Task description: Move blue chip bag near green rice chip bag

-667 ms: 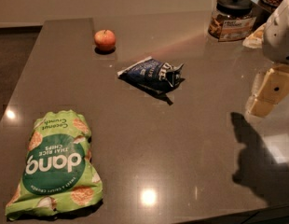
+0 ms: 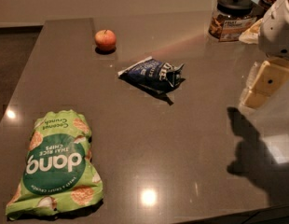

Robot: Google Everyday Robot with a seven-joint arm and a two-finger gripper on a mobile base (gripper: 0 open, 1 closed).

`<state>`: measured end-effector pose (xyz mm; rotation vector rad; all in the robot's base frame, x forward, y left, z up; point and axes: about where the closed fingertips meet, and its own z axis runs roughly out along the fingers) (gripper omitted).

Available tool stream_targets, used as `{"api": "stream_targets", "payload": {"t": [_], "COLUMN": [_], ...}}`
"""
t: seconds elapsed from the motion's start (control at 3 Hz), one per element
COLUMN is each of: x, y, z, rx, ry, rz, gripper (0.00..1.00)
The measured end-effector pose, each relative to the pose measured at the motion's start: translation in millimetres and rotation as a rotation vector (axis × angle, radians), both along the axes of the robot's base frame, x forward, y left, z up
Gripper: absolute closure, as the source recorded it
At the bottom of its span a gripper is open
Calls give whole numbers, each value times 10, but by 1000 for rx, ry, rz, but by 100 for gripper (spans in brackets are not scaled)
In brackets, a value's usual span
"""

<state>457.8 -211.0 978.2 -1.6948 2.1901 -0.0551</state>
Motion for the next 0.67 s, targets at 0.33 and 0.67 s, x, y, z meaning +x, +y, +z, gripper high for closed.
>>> {"api": "stream_targets", "payload": {"t": [0.33, 0.67], "x": [237, 550], "y": [79, 209], "z": [-36, -87], "rx": [86, 176], "ry": [-14, -20], "rz": [5, 15], "gripper": [0, 0]}}
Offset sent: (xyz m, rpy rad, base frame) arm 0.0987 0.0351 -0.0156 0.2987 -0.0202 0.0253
